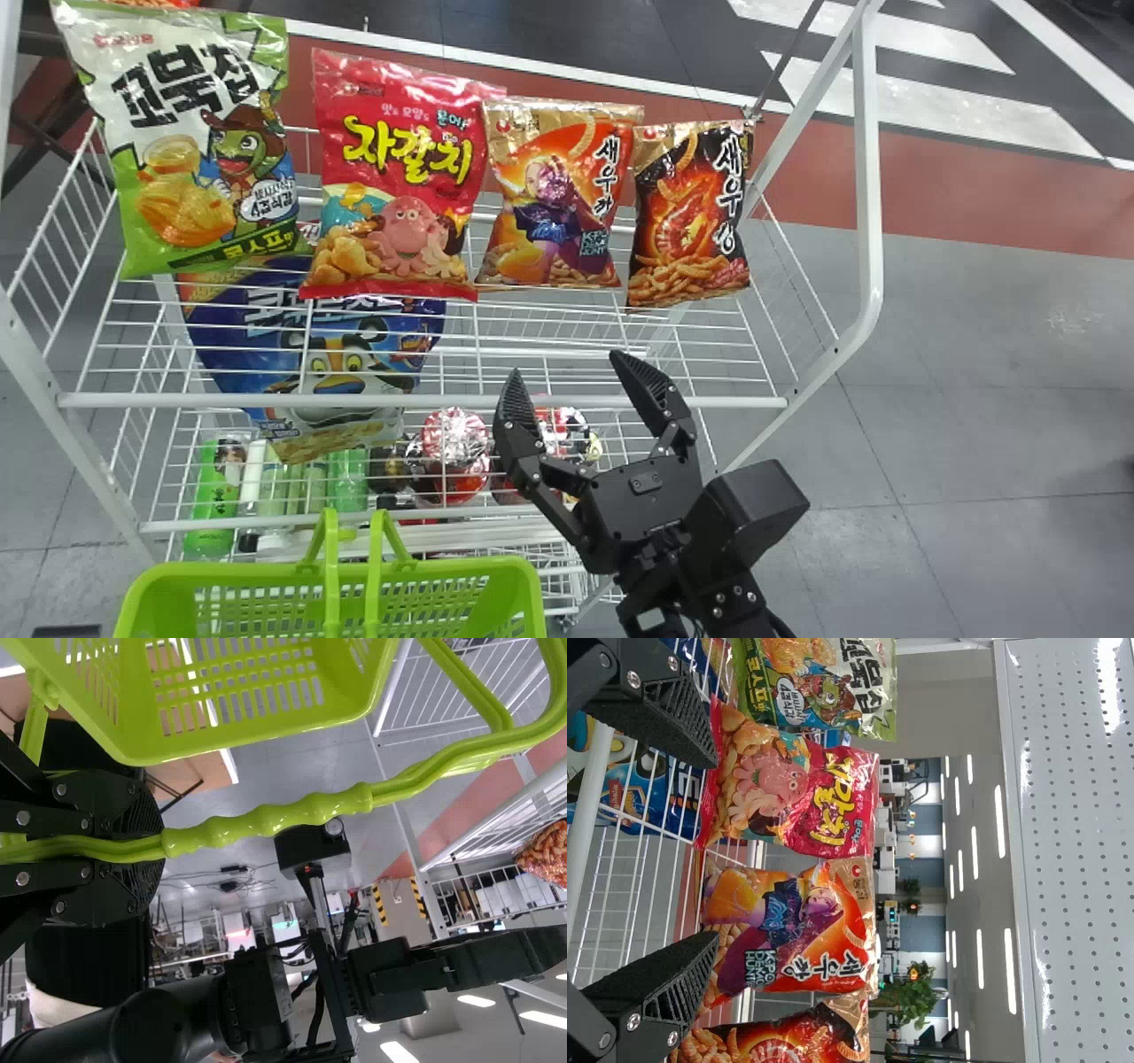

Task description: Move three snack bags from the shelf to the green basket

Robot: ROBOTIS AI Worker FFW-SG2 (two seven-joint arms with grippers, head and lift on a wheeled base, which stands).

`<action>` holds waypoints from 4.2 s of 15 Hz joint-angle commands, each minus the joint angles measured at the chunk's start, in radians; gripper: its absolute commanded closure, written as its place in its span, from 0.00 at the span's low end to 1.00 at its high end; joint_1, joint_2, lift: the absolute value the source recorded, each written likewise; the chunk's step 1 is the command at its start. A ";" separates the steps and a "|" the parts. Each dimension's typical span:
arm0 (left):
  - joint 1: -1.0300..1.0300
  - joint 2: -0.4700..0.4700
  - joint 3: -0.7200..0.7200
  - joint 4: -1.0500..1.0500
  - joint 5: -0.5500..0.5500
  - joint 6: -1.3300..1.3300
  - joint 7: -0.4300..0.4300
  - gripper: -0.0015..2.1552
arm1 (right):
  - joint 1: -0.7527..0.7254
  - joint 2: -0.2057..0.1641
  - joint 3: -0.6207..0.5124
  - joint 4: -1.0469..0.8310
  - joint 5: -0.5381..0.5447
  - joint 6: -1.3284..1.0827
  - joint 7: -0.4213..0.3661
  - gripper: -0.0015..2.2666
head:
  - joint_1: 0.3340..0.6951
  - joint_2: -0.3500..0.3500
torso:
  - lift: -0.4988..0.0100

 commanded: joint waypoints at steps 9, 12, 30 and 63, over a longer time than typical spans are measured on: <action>0.000 -0.001 -0.002 0.001 0.000 0.000 -0.003 0.95 | 0.003 0.000 0.000 -0.003 0.000 -0.010 0.000 0.06 | 1.00 0.03 | 0.88; 0.000 -0.001 -0.002 0.001 0.000 0.000 -0.003 0.95 | 0.004 0.000 0.000 -0.003 0.000 -0.010 -0.001 0.06 | 1.00 0.03 | 0.88; -0.023 0.043 -0.055 0.010 -0.011 0.003 0.014 0.95 | -0.605 0.115 0.147 0.356 0.015 0.269 -0.009 0.06 | 1.00 0.31 | 0.88; -0.061 0.066 -0.075 0.045 0.017 -0.003 0.014 0.95 | -0.407 0.044 0.107 -0.210 0.029 0.766 0.117 0.99 | 1.00 0.36 | 0.88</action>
